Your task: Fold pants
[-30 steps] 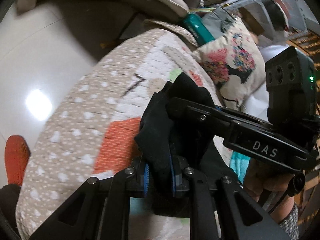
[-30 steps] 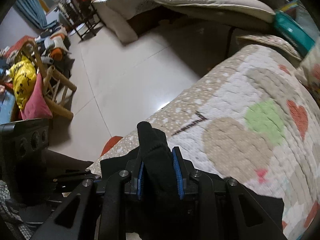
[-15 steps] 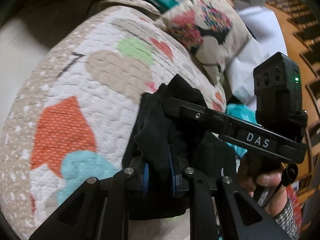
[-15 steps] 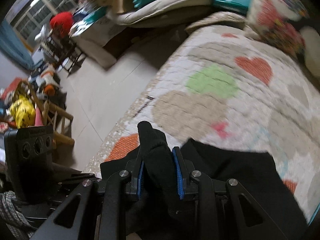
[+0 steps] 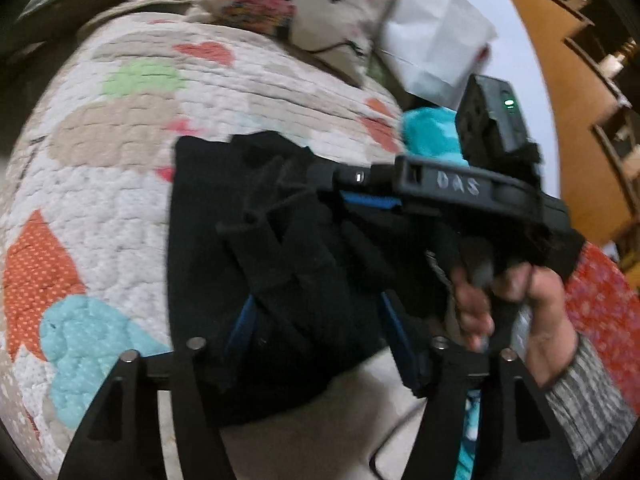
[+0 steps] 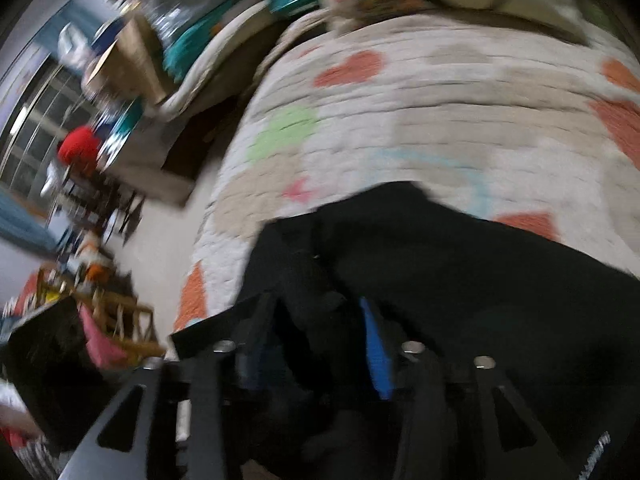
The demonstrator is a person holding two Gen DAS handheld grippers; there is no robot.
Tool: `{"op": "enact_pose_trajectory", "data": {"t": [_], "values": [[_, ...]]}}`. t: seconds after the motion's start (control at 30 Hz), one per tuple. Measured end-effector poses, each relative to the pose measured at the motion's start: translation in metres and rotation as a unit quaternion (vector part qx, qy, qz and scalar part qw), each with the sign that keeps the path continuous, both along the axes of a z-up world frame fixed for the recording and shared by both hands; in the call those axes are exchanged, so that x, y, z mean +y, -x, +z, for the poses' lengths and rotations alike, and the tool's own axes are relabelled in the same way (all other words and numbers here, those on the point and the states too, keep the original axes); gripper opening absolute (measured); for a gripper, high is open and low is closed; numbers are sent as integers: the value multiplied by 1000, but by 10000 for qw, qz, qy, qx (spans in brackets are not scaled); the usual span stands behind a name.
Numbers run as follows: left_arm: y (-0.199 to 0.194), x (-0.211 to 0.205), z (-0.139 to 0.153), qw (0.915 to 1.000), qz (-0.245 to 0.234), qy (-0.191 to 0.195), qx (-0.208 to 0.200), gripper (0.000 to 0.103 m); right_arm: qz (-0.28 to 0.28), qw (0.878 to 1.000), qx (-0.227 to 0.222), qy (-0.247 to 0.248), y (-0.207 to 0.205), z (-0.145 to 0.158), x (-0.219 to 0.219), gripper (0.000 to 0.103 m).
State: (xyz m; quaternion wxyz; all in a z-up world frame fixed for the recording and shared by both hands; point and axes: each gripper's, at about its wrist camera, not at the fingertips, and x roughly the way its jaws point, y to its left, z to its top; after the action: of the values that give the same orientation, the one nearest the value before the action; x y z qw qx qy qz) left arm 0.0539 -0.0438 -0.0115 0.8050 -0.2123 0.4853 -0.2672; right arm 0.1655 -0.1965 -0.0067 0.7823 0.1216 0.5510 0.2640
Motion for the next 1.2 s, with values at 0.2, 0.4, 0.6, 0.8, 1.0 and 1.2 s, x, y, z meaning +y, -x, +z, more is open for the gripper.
{"op": "enact_pose_trajectory", "data": {"t": [0.2,0.4,0.6,0.8,1.0,1.2], "values": [[6,10,12,9985,-355,420,1,63,-1122,9916,-644,47,13,43,-49,56],[3,20,10,9983,-225,534,103,63,-725,9882,-600,-1207,25,82,-13,57],[8,20,2,9985,-220,443,223,61,-337,9852,363,-1638,5,54,56,57],[10,39,4,9976,-14,635,284,61,-458,9892,1144,-796,-26,16,78,57],[7,54,2,9964,292,692,388,61,231,9848,459,1660,-6,21,77,53],[0,78,-11,9930,780,603,658,61,115,9428,50,3331,18,17,20,53]]}}
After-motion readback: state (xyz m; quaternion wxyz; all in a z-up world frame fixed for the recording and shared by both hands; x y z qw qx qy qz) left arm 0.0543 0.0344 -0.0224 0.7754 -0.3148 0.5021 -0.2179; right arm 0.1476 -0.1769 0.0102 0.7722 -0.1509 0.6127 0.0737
